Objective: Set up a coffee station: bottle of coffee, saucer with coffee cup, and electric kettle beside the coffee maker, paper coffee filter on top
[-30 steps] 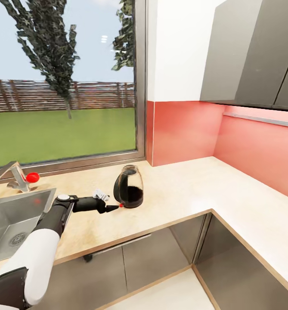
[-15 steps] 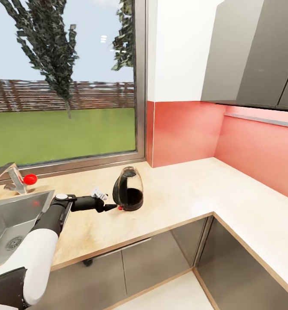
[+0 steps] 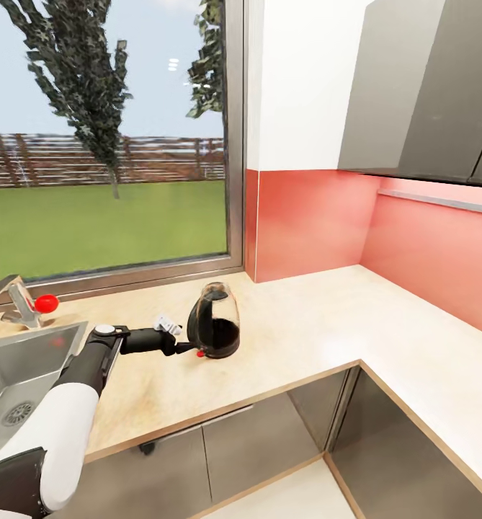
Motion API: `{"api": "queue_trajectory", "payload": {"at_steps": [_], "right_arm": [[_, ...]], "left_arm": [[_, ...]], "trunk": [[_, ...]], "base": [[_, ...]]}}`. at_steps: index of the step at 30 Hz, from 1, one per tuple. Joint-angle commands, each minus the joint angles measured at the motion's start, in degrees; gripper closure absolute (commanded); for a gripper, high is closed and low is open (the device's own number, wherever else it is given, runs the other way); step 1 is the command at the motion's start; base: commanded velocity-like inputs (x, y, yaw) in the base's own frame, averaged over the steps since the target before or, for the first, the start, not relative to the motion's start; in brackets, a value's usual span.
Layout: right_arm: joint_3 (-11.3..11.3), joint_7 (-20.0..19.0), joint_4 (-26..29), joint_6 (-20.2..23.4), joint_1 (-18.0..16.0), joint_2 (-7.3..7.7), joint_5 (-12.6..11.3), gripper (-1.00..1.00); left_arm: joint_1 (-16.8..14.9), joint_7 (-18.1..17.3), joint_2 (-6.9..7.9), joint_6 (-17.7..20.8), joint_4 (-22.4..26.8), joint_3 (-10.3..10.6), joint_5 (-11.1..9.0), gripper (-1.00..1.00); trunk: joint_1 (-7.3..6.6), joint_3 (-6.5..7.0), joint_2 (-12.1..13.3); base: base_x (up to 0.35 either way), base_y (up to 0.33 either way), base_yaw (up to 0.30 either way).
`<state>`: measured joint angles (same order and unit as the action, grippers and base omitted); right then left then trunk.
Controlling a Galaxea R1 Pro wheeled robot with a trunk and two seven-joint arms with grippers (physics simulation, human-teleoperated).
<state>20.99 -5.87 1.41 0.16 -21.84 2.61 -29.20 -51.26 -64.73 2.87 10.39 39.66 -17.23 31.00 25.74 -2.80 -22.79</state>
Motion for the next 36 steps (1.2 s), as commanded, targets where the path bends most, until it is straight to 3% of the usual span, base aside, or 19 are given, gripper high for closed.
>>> {"api": "queue_trajectory", "payload": {"at_steps": [1, 36], "right_arm": [[0.46, -0.2, 0.0, 0.02, -0.05, 0.02, -0.6, -1.0], [0.46, -0.2, 0.0, 0.02, -0.04, 0.02, -0.6, -1.0]], "left_arm": [[-0.07, -0.4, -0.06, 0.6, 0.07, -0.29, 0.29, -1.0], [-0.07, -0.31, -0.25, 0.78, 0.13, -0.43, 0.29, -1.0]], "trunk": [[0.04, -0.13, -0.13], [0.04, -0.13, -0.13]], "base": [[0.02, 0.0, 0.0], [0.067, 0.0, 0.0]]}}
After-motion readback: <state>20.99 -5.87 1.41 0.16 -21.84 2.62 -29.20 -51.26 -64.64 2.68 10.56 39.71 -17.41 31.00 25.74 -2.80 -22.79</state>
